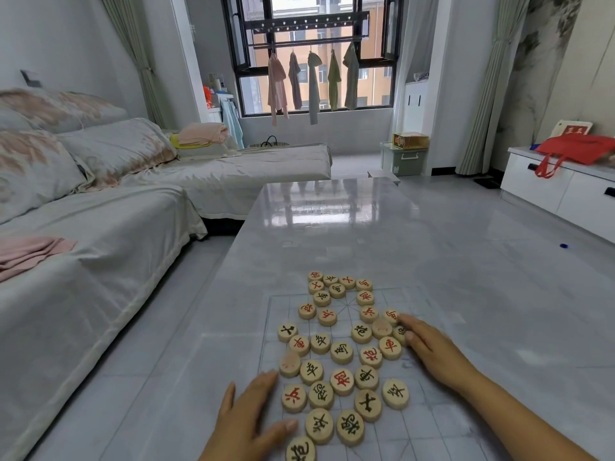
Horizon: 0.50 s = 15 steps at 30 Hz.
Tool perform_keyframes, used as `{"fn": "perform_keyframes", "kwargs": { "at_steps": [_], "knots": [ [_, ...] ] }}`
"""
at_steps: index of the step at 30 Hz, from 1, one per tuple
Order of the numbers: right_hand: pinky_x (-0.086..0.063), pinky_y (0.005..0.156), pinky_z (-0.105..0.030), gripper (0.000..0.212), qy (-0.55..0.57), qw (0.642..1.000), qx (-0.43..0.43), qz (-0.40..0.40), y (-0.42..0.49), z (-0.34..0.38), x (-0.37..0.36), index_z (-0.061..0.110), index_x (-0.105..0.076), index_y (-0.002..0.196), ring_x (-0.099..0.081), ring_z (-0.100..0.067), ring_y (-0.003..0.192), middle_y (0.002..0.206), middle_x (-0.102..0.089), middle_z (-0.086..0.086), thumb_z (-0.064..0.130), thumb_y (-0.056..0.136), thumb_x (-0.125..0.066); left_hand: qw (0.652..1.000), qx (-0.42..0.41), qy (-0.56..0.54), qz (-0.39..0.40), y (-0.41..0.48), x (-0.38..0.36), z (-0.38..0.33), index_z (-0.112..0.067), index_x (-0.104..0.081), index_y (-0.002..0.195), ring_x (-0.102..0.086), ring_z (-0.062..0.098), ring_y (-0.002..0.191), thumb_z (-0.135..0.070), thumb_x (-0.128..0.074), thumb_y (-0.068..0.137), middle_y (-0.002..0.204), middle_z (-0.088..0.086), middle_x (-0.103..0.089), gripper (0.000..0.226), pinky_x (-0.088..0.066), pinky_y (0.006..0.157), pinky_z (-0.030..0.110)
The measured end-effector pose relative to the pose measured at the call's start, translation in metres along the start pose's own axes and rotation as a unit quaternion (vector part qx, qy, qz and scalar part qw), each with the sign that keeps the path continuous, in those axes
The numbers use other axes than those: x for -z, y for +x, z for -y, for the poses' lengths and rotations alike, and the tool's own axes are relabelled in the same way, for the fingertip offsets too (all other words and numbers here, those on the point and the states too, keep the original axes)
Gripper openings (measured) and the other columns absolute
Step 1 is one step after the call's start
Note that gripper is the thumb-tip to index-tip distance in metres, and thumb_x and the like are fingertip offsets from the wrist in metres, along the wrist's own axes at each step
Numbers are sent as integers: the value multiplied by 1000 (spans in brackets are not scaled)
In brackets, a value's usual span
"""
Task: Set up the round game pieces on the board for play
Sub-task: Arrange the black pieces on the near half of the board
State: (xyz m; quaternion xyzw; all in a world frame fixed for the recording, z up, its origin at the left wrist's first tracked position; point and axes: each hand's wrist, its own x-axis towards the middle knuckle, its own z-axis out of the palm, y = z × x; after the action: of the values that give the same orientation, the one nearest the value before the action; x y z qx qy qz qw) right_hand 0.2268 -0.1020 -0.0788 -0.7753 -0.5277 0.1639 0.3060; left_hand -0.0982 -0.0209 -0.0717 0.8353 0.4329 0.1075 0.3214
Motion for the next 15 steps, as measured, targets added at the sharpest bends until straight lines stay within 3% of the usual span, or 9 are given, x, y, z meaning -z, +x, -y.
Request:
{"fn": "perform_keyframes", "kwargs": {
  "at_steps": [3, 6, 10, 13, 14, 15],
  "knots": [
    [-22, 110, -23, 47, 69, 996, -32, -35, -36, 10, -3, 21, -28, 144, -29, -12, 138, 151, -31, 3, 24, 99, -38, 1000, -6, 3, 24, -16, -5, -7, -41, -6, 142, 0, -6, 135, -69, -54, 71, 152, -23, -5, 90, 8, 118, 32],
    [-17, 115, -27, 50, 13, 997, -49, -65, -69, 18, -5, 20, -23, 145, -21, -12, 142, 155, -22, 3, 25, 98, -38, 998, -30, 49, 26, -29, -17, -11, -38, 3, 144, 7, -8, 134, -72, -59, 66, 154, -20, 2, 105, 10, 117, 32],
    [-8, 117, -26, 52, -80, 997, 6, 8, -103, 36, -18, 30, -17, 146, -5, -5, 143, 157, 0, 12, 35, 97, -37, 988, -23, 148, -25, -36, -33, -13, -30, 6, 146, 7, 8, 145, -66, -51, 77, 157, -6, 12, 97, 8, 117, 35],
    [-3, 116, -25, 57, -119, 992, 39, 26, -113, 54, -33, 34, -5, 147, 7, -3, 143, 146, 24, 19, 44, 97, -32, 985, -35, 159, -58, -39, -41, -23, -30, 1, 146, 9, 11, 145, -60, -46, 83, 156, -3, 19, 84, 8, 117, 30],
    [-2, 116, -26, 58, -139, 989, 46, 30, -113, 58, -39, 34, -2, 147, 11, -4, 143, 141, 30, 18, 46, 97, -29, 979, -68, 177, -71, -40, -46, -28, -27, -8, 147, 10, 12, 145, -60, -49, 82, 156, 1, 14, 83, 10, 115, 27],
    [-1, 117, -28, 58, -151, 987, 47, 38, -114, 63, -44, 34, 0, 147, 15, -7, 143, 138, 33, 16, 46, 97, -28, 965, -106, 225, -86, -40, -49, -34, -23, -27, 144, 9, 13, 144, -63, -55, 76, 157, 6, -4, 84, 9, 114, 23]
  ]
}}
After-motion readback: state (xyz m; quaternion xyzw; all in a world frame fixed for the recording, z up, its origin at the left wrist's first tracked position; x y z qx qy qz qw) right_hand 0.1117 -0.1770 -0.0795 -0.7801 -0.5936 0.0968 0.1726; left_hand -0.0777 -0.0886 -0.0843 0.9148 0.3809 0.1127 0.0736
